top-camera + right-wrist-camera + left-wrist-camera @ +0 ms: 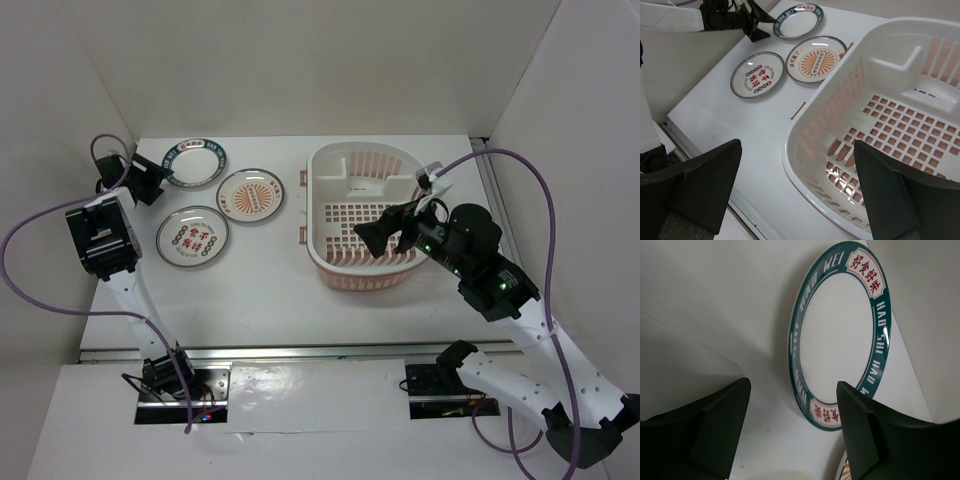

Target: Load the plates into the dish rack

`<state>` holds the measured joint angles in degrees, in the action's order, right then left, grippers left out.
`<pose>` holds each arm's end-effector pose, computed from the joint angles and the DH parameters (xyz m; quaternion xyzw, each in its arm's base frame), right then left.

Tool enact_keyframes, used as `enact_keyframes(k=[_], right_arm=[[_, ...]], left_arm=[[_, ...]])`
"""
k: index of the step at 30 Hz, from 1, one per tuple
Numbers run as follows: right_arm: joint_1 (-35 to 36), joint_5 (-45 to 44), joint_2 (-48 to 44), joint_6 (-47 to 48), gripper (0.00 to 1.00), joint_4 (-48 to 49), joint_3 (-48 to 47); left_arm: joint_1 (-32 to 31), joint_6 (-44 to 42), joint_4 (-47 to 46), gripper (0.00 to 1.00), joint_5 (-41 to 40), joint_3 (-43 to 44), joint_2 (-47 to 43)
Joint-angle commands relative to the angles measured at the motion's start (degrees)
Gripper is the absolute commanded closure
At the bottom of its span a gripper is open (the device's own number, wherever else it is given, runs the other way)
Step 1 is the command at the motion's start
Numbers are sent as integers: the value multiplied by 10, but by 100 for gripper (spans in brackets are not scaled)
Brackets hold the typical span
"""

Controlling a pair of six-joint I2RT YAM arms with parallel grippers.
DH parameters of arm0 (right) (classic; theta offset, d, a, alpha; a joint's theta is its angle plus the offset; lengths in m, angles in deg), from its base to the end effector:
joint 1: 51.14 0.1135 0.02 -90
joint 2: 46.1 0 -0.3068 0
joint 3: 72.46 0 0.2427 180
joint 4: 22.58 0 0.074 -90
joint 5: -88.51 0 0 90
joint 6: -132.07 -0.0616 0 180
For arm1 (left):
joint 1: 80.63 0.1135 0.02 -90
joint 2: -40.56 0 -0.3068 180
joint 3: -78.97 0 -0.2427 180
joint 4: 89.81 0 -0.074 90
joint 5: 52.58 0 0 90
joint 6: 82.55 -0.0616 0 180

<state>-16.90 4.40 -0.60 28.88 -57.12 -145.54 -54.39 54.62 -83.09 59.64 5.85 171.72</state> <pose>0.1241 0.0921 0.4283 -0.1701 0.7289 0.3015 0.5906 0.5085 0.2247 0.1772 -0.4344 0.7414 -0.2527 0.4447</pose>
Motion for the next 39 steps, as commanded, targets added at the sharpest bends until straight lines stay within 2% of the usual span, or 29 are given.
enact_keyframes(k=[1,5,7,10,12,13,14,17,18,19,21,23,25,26,27,30,35,36,39], right_arm=[[-2,11,12,11,0,44,2],[-2,5,12,11,0,44,9],[-2,5,18,11,0,44,9],[-2,5,18,11,0,44,9],[-2,5,18,11,0,44,9],[-2,5,18,11,0,44,9],[-2,5,18,11,0,44,9],[-2,5,13,6,0,44,15],[-2,11,13,1,0,49,15],[-2,11,13,1,0,49,21],[-2,11,13,1,0,49,26],[-2,6,13,1,0,49,26],[-2,-1,19,1,0,57,32],[-2,-10,24,1,0,57,38],[-2,-17,24,1,0,64,38],[-2,-17,49,1,0,97,53],[-2,-22,79,1,0,127,66],[-2,-22,86,1,0,133,66],[-19,-22,105,6,0,146,65]], left_arm=[[-21,14,-16,18,-7,49,37],[-32,27,-3,30,-15,76,60],[-38,32,-3,31,-22,82,67],[-43,37,-3,39,-27,82,80],[-44,37,-3,53,-27,82,80],[-44,42,-3,68,-33,82,85],[-44,42,5,74,-33,82,90],[-44,48,14,80,-33,100,108],[-44,48,21,93,-27,115,114],[-44,55,35,99,-27,124,120],[-44,63,35,100,-13,130,125],[-38,72,-7,100,11,111,125],[-38,93,-63,100,39,52,91],[-33,103,-119,100,64,25,76],[-33,123,-142,100,70,-25,38],[-33,129,-188,100,77,-88,-27],[-33,96,-196,100,77,-181,-174],[-33,90,-185,100,70,-190,-222],[-33,64,-138,100,32,-205,-286]])
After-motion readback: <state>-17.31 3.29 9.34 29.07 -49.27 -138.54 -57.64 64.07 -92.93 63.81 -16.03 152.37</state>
